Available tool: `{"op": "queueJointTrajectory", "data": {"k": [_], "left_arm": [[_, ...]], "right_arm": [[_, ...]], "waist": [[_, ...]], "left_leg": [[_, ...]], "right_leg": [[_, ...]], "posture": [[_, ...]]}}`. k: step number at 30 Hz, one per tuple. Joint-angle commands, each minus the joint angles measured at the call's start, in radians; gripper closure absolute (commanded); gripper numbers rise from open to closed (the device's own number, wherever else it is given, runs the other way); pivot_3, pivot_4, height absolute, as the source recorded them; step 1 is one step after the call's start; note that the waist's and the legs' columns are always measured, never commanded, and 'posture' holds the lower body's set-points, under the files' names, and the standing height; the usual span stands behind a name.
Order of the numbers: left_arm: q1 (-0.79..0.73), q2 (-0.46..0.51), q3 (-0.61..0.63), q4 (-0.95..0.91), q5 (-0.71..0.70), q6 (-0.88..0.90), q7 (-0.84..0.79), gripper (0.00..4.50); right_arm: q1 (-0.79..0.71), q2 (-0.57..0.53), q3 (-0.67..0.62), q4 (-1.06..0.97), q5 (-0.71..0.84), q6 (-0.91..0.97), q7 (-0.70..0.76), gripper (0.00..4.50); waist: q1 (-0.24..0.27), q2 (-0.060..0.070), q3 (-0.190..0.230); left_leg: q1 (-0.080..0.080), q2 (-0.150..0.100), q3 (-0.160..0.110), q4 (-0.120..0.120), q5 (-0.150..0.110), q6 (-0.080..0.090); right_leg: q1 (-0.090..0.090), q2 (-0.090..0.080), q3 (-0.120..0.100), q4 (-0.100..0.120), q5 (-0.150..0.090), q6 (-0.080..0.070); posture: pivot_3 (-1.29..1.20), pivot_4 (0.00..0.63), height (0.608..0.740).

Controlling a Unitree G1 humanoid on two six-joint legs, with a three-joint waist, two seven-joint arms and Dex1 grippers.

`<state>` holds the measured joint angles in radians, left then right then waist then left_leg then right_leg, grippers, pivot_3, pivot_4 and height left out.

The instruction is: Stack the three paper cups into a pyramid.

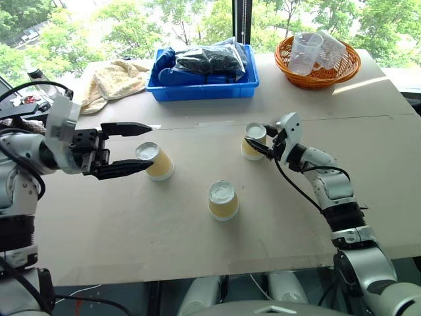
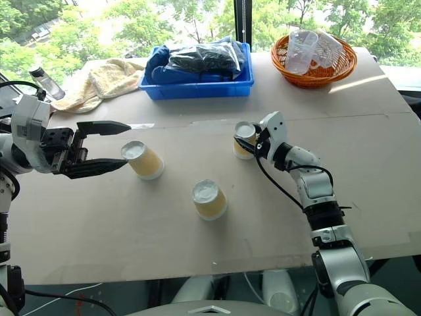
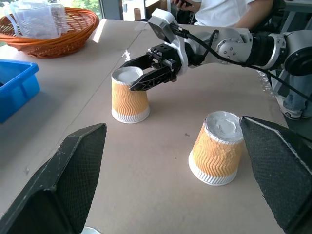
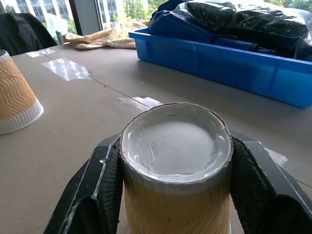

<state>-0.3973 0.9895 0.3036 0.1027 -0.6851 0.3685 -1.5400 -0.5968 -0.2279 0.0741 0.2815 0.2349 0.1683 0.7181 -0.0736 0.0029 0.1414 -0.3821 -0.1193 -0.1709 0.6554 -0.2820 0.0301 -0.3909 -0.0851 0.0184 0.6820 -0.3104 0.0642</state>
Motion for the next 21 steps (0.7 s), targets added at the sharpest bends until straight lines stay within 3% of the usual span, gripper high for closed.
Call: {"op": "queueJointTrajectory", "data": {"k": [1,12,21], "left_arm": [[-0.003,0.008,0.012,-0.008,0.009,-0.013,0.003,0.00],[-0.010,-0.002,-0.030,-0.010,0.028,-0.034,-0.033,0.00],[-0.048,-0.010,-0.074,0.024,0.058,-0.065,-0.053,0.00]], "right_arm": [[0.036,-0.036,-0.005,-0.142,0.055,0.011,0.076,2.29],[0.373,-0.308,-0.027,-0.633,0.313,0.217,0.330,2.29],[0.492,-0.318,0.023,-0.660,0.276,0.142,0.350,2.29]], "waist": [[0.000,0.000,0.000],[0.009,0.000,0.000],[0.016,-0.001,0.000]], "left_leg": [[0.000,0.000,0.000,0.000,0.000,0.000],[-0.003,0.000,-0.001,0.003,0.000,0.000],[-0.003,0.000,0.001,0.009,0.000,0.000]], "right_leg": [[0.000,0.000,0.000,0.000,0.000,0.000],[-0.001,0.000,-0.001,0.002,0.000,0.000],[-0.001,0.000,0.001,0.010,0.000,0.000]], "posture": [[0.00,0.150,0.740],[0.00,0.150,0.740],[0.00,0.150,0.740]]}}
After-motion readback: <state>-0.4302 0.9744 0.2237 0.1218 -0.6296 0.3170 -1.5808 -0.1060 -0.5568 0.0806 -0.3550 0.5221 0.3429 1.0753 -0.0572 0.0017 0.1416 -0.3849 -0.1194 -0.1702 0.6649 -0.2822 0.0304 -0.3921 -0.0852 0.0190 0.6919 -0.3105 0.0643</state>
